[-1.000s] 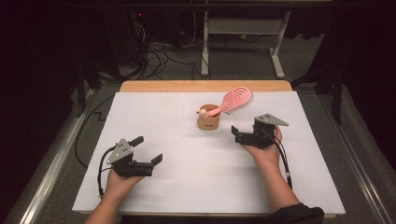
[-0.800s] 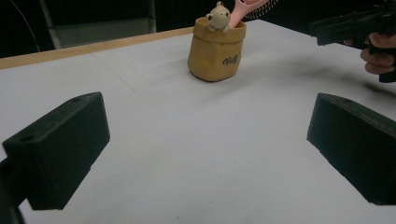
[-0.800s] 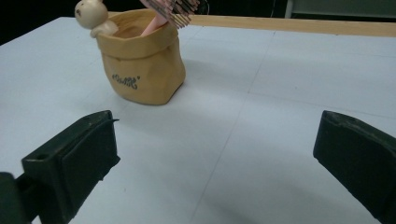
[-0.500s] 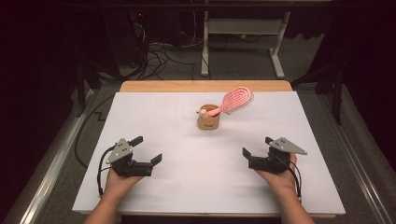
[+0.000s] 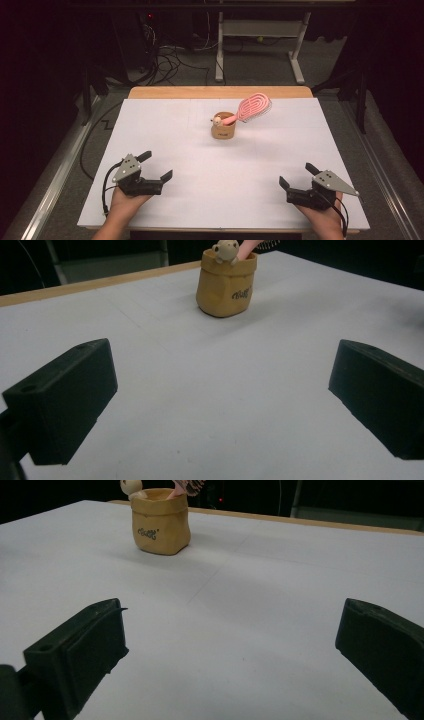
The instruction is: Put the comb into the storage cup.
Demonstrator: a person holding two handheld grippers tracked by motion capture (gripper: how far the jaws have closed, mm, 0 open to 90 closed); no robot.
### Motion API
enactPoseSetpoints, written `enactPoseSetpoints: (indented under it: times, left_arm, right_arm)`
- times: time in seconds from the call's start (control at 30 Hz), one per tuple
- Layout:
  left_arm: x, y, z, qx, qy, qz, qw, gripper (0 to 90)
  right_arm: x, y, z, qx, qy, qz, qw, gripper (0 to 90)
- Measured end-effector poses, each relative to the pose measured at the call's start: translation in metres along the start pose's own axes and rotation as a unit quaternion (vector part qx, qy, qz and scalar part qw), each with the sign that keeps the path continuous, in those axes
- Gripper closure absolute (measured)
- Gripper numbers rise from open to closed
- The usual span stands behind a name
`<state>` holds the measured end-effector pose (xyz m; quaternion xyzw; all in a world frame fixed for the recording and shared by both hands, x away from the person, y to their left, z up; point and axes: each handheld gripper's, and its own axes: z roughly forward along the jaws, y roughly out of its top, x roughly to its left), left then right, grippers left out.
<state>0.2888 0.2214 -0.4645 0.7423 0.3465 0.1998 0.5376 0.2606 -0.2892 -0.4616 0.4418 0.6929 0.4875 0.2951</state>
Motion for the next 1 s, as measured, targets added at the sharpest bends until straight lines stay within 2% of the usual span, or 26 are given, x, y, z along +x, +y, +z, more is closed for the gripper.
enactPoseSetpoints:
  times: [0.07,0.13,0.23,0.4,1.0]
  left_arm:
    - [0.0007,-0.0012,-0.0013,0.005,0.002,0.009,1.0,0.0]
    - [0.0022,-0.0017,-0.0026,0.0,0.001,0.005,1.0,0.0]
    - [0.0027,-0.0018,-0.0023,-0.004,0.001,0.006,1.0,0.0]
    - [0.0015,-0.0026,-0.0021,-0.002,0.001,0.009,1.0,0.0]
    - [0.0023,-0.0015,-0.0052,-0.001,0.008,0.018,0.9998,0.0]
  right_arm:
    - [-0.0006,0.0012,-0.0048,-0.01,0.0,0.004,0.9999,0.3]
    - [-0.0002,0.0024,-0.005,-0.017,-0.001,0.003,0.9998,0.3]
    - [0.0003,0.003,-0.0011,-0.018,0.0,-0.003,0.9998,0.3]
    - [-0.001,0.0036,0.0031,-0.018,0.004,0.005,0.9998,0.3]
    - [-0.0074,0.0017,-0.0044,-0.026,-0.004,0.013,0.9996,0.3]
